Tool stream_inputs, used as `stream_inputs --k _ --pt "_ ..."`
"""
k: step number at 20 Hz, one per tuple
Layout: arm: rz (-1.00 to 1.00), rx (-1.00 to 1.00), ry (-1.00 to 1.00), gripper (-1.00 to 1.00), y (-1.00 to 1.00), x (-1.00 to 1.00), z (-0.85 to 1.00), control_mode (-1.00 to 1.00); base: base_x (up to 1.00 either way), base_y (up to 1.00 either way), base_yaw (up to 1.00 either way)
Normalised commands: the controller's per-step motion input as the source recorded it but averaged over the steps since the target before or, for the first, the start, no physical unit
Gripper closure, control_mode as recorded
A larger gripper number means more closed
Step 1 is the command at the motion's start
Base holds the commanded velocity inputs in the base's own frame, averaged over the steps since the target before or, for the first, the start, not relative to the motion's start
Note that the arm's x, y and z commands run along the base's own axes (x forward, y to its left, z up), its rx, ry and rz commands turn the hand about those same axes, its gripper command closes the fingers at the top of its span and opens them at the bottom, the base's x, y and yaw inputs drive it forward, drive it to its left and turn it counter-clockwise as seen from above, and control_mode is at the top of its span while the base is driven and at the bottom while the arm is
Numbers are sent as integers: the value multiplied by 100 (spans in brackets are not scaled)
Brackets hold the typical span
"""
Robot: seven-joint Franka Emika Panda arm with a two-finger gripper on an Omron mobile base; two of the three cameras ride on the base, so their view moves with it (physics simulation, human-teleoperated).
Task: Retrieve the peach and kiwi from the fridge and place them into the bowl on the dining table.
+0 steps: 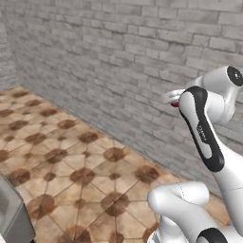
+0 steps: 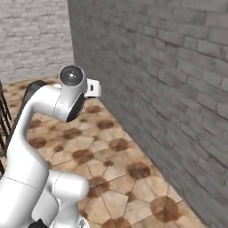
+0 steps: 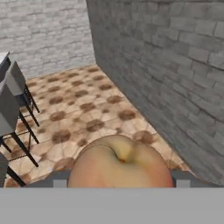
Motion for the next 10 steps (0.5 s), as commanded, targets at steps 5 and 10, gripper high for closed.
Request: stream_inputs --k 5,10 --pt "0 0 0 100 0 0 0 100 78 0 58" --pt "0 0 0 100 0 0 0 100 69 0 58"
